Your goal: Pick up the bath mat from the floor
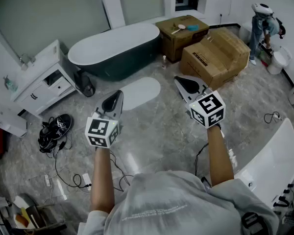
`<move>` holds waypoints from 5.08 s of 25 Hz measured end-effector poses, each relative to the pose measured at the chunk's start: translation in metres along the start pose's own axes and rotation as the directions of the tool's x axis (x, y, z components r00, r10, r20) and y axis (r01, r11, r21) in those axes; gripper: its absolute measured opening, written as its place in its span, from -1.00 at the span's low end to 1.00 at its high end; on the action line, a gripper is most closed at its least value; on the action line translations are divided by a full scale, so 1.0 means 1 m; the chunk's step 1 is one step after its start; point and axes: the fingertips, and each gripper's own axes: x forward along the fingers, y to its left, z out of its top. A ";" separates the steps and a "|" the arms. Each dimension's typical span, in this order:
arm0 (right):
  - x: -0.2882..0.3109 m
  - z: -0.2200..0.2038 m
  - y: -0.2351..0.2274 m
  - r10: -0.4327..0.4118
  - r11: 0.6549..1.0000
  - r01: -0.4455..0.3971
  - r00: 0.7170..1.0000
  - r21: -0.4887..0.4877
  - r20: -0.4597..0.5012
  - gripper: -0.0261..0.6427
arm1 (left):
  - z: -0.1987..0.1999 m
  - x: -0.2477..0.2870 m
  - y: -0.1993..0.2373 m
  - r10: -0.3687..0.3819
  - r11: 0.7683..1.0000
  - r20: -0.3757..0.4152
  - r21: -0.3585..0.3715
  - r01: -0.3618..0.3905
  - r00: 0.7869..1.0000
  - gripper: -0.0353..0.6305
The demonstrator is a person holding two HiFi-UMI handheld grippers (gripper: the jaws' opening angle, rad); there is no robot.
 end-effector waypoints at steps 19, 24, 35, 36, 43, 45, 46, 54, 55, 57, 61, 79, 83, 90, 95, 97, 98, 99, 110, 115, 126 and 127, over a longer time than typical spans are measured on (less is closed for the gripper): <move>0.030 -0.051 -0.097 0.043 0.994 -0.044 0.999 0.095 0.021 -0.90 | -0.028 0.097 0.006 0.037 0.999 -0.051 -0.020 -0.038 0.998 -0.83; 0.087 -0.056 -0.116 0.080 0.986 -0.088 0.995 0.142 0.055 -0.90 | -0.055 0.147 0.055 0.023 0.999 -0.061 -0.044 -0.026 0.998 -0.83; 0.269 -0.046 -0.212 0.059 0.993 -0.059 0.998 0.100 0.001 -0.90 | -0.050 0.300 0.201 -0.038 0.999 -0.069 -0.007 0.037 0.997 -0.83; 0.283 -0.048 -0.218 0.059 0.993 -0.059 0.998 0.105 -0.003 -0.90 | -0.051 0.312 0.211 -0.042 0.999 -0.069 -0.008 0.041 0.997 -0.83; 0.360 -0.058 -0.256 0.031 0.989 -0.029 0.999 0.142 -0.015 -0.90 | -0.068 0.376 0.270 -0.071 0.997 -0.083 -0.038 0.068 0.994 -0.83; 0.376 -0.059 -0.271 0.015 0.988 -0.013 1.000 0.153 -0.013 -0.89 | -0.072 0.395 0.283 -0.072 0.997 -0.086 -0.049 0.068 0.994 -0.83; 0.383 -0.061 -0.278 0.009 0.988 -0.007 1.000 0.156 -0.016 -0.89 | -0.074 0.404 0.289 -0.068 0.996 -0.090 -0.055 0.063 0.994 -0.83; 0.453 -0.117 -0.352 0.020 0.979 -0.002 0.996 0.206 -0.085 -0.89 | -0.107 0.491 0.312 -0.055 0.996 -0.143 -0.071 0.045 0.988 -0.84; 0.463 -0.126 -0.364 0.030 0.978 -0.010 0.995 0.208 -0.096 -0.89 | -0.111 0.505 0.313 -0.059 0.995 -0.153 -0.083 0.046 0.986 -0.84; 0.483 -0.142 -0.389 0.044 0.977 -0.020 0.993 0.210 -0.110 -0.89 | -0.121 0.534 0.315 -0.057 0.994 -0.174 -0.099 0.040 0.983 -0.84; 0.527 -0.180 -0.441 0.048 0.978 -0.016 0.987 0.208 -0.151 -0.89 | -0.147 0.598 0.328 -0.026 0.993 -0.202 -0.118 0.002 0.979 -0.84; 0.644 -0.480 -0.479 0.083 0.917 0.060 0.938 0.393 -0.336 -0.89 | -0.416 0.734 0.331 -0.071 0.980 -0.415 -0.201 -0.015 0.907 -0.84; 0.657 -0.554 -0.450 0.137 0.912 0.029 0.919 0.410 -0.370 -0.89 | -0.495 0.743 0.318 -0.113 0.970 -0.431 -0.244 0.004 0.895 -0.84; 0.692 -0.685 -0.417 0.215 0.908 -0.029 0.889 0.419 -0.404 -0.89 | -0.629 0.770 0.304 -0.136 0.968 -0.432 -0.248 0.028 0.892 -0.84; 0.720 -0.789 -0.401 0.234 0.899 -0.038 0.885 0.437 -0.404 -0.89 | -0.735 0.786 0.298 -0.137 0.969 -0.444 -0.246 0.027 0.885 -0.84; 0.727 -0.827 -0.392 0.240 0.887 -0.031 0.883 0.462 -0.403 -0.89 | -0.774 0.789 0.295 -0.139 0.966 -0.450 -0.256 0.022 0.882 -0.84; 0.729 -0.844 -0.388 0.238 0.883 -0.023 0.883 0.468 -0.405 -0.89 | -0.792 0.789 0.294 -0.140 0.965 -0.454 -0.262 0.018 0.880 -0.84; 0.732 -0.860 -0.384 0.232 0.883 -0.014 0.882 0.469 -0.410 -0.89 | -0.809 0.790 0.292 -0.140 0.963 -0.457 -0.268 0.014 0.878 -0.84; 0.745 -1.021 -0.347 0.242 0.901 0.012 0.815 0.434 -0.527 -0.45 | -0.935 0.799 0.268 -0.156 0.960 -0.489 -0.281 0.014 0.858 -0.84; 0.755 -1.088 -0.317 0.326 0.884 -0.020 0.742 0.467 -0.586 -0.14 | -0.969 0.791 0.255 -0.166 0.954 -0.500 -0.301 0.009 0.850 -0.83; 0.756 -1.173 -0.299 0.324 0.873 0.056 0.675 0.484 -0.663 0.07 | -1.010 0.760 0.253 -0.145 0.951 -0.525 -0.307 -0.028 0.839 -0.84; 0.756 -1.173 -0.297 0.322 0.870 0.060 0.682 0.490 -0.656 0.07 | -1.011 0.757 0.254 -0.141 0.952 -0.526 -0.305 -0.031 0.839 -0.84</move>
